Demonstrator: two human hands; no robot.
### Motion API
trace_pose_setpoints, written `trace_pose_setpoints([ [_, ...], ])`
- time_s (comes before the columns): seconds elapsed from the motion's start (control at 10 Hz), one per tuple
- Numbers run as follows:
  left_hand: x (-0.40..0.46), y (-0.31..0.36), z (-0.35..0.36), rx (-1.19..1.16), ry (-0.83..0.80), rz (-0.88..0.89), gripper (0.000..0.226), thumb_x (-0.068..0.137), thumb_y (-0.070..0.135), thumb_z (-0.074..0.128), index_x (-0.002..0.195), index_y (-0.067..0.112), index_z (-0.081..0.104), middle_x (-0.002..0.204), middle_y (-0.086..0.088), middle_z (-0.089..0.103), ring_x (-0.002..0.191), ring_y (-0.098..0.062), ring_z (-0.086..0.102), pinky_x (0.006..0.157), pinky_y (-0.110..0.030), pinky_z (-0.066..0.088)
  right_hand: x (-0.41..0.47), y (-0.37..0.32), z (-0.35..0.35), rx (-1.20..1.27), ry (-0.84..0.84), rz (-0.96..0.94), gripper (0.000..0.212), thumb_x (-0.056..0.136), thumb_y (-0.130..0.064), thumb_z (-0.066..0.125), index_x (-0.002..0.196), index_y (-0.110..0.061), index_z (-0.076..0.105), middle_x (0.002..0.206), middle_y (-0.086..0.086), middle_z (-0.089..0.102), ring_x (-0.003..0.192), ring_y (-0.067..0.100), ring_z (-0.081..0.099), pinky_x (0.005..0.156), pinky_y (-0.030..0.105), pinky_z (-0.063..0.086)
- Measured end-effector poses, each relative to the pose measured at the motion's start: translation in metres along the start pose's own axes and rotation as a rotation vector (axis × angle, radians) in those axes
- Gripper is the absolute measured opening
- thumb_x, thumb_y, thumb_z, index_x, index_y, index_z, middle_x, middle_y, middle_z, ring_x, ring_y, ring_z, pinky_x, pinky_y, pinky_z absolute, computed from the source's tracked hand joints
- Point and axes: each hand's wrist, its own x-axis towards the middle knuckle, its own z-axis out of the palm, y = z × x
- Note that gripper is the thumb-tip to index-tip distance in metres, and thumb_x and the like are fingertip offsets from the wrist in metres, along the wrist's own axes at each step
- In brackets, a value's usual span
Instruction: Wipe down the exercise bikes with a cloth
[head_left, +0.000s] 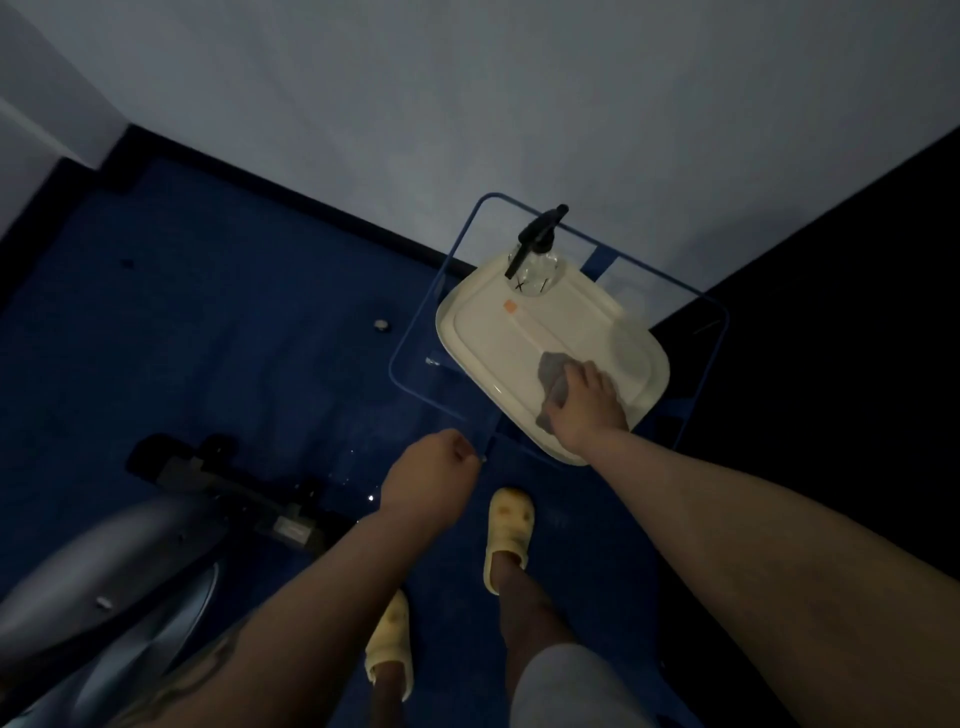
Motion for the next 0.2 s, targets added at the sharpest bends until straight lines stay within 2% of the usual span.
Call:
trace_pose_setpoints([
  [0.1, -0.010, 0.003, -0.010, -0.010, -0.003, 0.039, 0.017, 0.091, 0.030, 0.047, 0.095, 0.024, 0.062, 0.100, 0.005, 0.065, 0.088, -0.014, 0.060, 0.071, -0.029, 0.047, -0.024, 0.000, -0.011, 0.004, 0.055, -0.028, 0.064, 0.095, -0.029, 0.049, 0.150, -0.016, 0.019, 0.161, 0.005, 0.007, 0.145, 0.025, 0.012, 0.117, 0.038, 0.018],
  [0.2, -0.032, 0.003, -0.025, 0.006, 0.018, 0.066, 0.018, 0.090, 0.030, 0.046, 0.094, 0.024, 0.062, 0.098, 0.005, 0.065, 0.088, -0.015, 0.060, 0.073, -0.032, 0.050, -0.068, 0.000, -0.008, 0.031, 0.078, -0.069, 0.058, 0.095, -0.024, 0.048, 0.148, -0.018, 0.025, 0.160, 0.004, 0.008, 0.142, 0.025, 0.017, 0.115, 0.038, 0.026],
])
